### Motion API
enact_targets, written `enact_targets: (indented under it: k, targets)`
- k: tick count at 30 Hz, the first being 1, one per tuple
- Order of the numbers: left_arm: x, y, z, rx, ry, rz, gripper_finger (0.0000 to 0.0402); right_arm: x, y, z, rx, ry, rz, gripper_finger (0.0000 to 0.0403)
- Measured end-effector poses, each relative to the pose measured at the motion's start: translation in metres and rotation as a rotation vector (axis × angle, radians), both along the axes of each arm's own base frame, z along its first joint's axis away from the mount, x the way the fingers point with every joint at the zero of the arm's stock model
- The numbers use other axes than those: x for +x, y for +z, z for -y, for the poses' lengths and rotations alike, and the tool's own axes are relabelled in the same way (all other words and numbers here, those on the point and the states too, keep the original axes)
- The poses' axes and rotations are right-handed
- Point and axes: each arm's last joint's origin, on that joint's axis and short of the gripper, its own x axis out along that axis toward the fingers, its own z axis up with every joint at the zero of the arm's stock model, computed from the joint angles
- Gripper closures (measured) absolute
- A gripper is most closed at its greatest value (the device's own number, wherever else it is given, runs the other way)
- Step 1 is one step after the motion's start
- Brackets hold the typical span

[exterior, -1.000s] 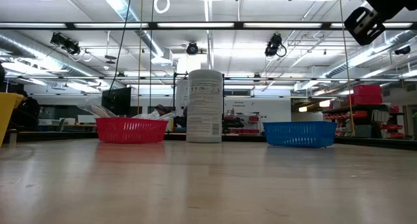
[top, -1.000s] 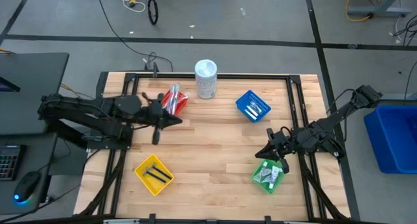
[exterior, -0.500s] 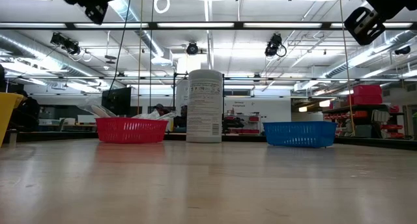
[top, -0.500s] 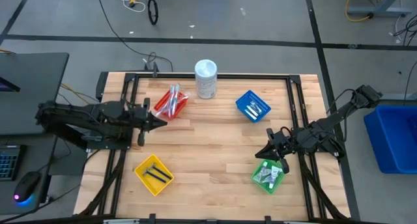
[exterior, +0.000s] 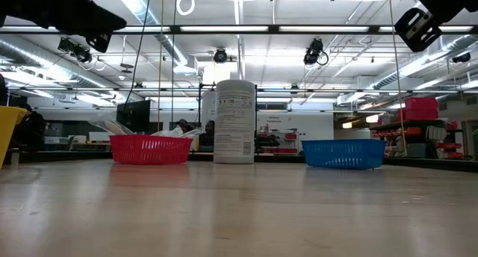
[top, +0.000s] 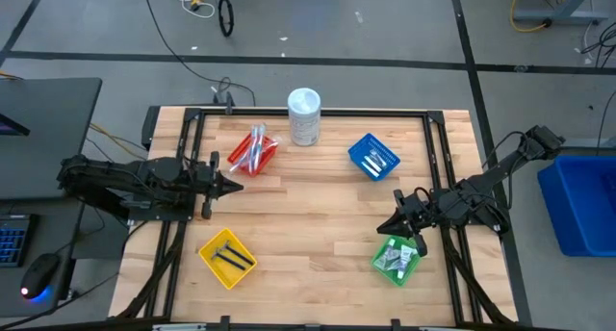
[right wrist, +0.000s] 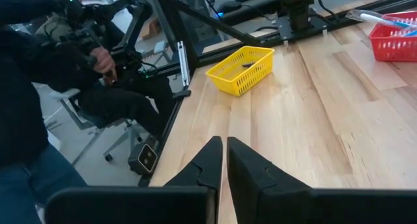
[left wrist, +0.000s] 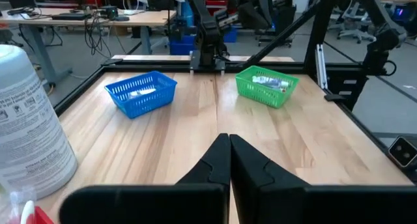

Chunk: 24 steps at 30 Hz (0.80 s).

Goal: Pick & Place Travel size toiletries
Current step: Return to Home Position

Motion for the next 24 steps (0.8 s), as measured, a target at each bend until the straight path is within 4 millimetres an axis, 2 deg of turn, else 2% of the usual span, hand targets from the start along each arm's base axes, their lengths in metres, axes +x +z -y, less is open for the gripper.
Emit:
enact_targets:
  k: [16, 24]
  targets:
    - [-0.002, -0.057, 0.002, -0.015, -0.075, 0.073, 0.04, 0.0, 0.0, 0.0, 0.0, 0.0, 0.001, 0.0373]
    - [-0.008, -0.07, 0.001, -0.026, -0.076, 0.151, 0.04, 0.0, 0.0, 0.0, 0.0, 0.0, 0.001, 0.0371]
